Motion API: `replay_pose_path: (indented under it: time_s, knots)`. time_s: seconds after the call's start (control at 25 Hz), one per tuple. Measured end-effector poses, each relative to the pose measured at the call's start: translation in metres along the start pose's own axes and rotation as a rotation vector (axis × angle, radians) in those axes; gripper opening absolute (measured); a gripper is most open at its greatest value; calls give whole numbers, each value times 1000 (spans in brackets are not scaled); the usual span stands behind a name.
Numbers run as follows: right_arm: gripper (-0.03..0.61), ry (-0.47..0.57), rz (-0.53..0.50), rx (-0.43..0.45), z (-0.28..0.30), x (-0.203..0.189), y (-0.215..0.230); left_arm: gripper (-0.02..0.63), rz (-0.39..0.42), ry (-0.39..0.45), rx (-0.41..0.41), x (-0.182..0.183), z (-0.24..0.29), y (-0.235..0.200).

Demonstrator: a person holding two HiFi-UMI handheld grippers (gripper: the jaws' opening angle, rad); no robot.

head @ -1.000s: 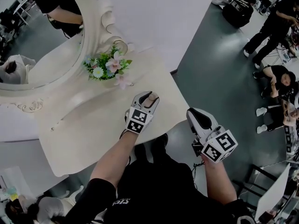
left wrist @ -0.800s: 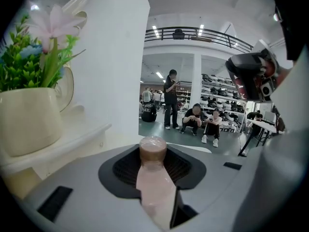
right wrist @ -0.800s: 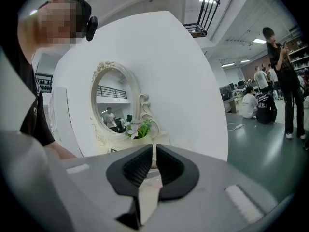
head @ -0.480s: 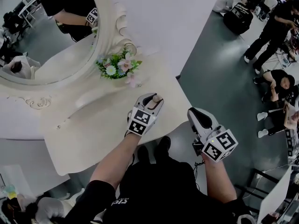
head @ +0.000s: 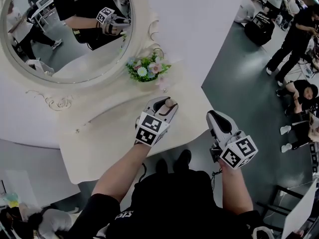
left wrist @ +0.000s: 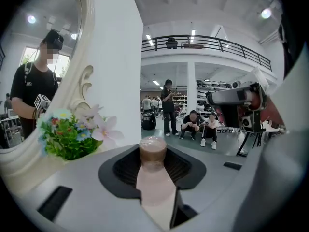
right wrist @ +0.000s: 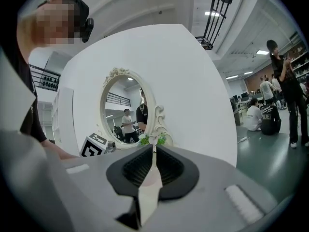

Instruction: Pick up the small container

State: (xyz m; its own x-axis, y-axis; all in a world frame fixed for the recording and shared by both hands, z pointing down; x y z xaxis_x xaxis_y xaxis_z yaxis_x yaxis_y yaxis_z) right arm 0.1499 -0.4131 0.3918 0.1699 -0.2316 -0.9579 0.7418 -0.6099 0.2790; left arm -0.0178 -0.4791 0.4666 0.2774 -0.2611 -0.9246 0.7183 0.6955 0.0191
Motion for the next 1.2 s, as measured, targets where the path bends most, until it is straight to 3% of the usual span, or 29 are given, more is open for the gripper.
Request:
replay_pose_path:
  time_s: [0.32,0.6,0.92,1.2]
  knots:
    - [11,17,-26,31,2,6,-42,143,22,4,20,18,-67,-18]
    - [11,44,-47,56,-4,29,-45,143,14,17,63,35,-106,-17]
    - [9,56,-137,119,-15,45,-41,143,-21,38,127,51,-120,-9]
    - [9,60,-135,128,-25,47,-27,143,-16,33,151,58,-114,0]
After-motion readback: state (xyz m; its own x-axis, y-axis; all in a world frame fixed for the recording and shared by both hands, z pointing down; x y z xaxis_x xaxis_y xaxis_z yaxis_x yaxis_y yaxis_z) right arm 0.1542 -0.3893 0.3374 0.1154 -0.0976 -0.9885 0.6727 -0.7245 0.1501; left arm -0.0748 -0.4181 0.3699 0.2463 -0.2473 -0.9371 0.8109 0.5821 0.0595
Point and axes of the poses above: the fingertips, and each gripper's own axes: z forward along the fingers, y to its right, x out of its top, the point moved 4 cm from there along -z, backward along the fingers, and after that the axes turned 1 degree about z, right-handed, at the moved point
